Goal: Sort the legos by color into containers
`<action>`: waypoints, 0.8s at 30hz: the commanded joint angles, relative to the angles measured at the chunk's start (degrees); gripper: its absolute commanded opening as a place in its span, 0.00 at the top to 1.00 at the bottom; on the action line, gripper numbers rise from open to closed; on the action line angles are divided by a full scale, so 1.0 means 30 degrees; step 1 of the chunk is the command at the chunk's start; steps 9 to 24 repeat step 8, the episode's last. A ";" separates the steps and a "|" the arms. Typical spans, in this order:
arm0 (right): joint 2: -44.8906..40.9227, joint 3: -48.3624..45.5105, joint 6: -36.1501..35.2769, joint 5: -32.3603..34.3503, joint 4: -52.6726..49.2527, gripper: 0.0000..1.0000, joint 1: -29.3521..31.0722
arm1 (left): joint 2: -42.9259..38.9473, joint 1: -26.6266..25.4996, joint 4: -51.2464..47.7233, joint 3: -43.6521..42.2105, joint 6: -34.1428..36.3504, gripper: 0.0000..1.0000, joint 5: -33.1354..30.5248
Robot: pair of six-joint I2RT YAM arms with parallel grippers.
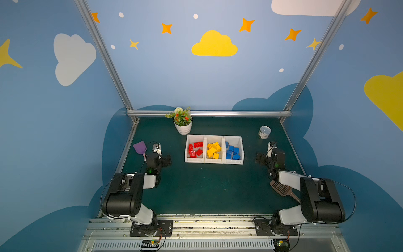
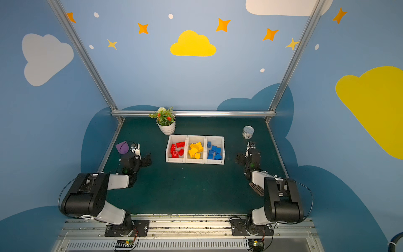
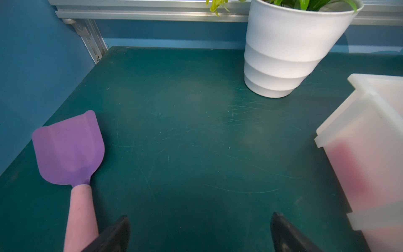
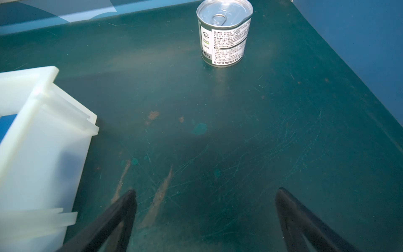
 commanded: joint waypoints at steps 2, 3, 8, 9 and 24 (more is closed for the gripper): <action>-0.0027 0.0542 0.0076 0.0057 -0.0227 0.01 0.0082 | -0.0330 -0.0004 0.0243 0.0214 0.0234 0.01 0.0158; 0.0004 0.0638 0.0110 -0.0227 -0.0382 0.01 -0.0083 | -0.0314 0.0018 0.0260 0.0231 0.0212 0.00 0.0158; -0.0205 0.0369 -0.0002 0.0079 -0.0116 0.01 0.0114 | -0.0346 0.0026 0.0264 0.0218 0.0219 0.01 0.0158; -0.0205 0.0369 -0.0002 0.0079 -0.0116 0.01 0.0114 | -0.0346 0.0026 0.0264 0.0218 0.0219 0.01 0.0158; -0.0205 0.0369 -0.0002 0.0079 -0.0116 0.01 0.0114 | -0.0346 0.0026 0.0264 0.0218 0.0219 0.01 0.0158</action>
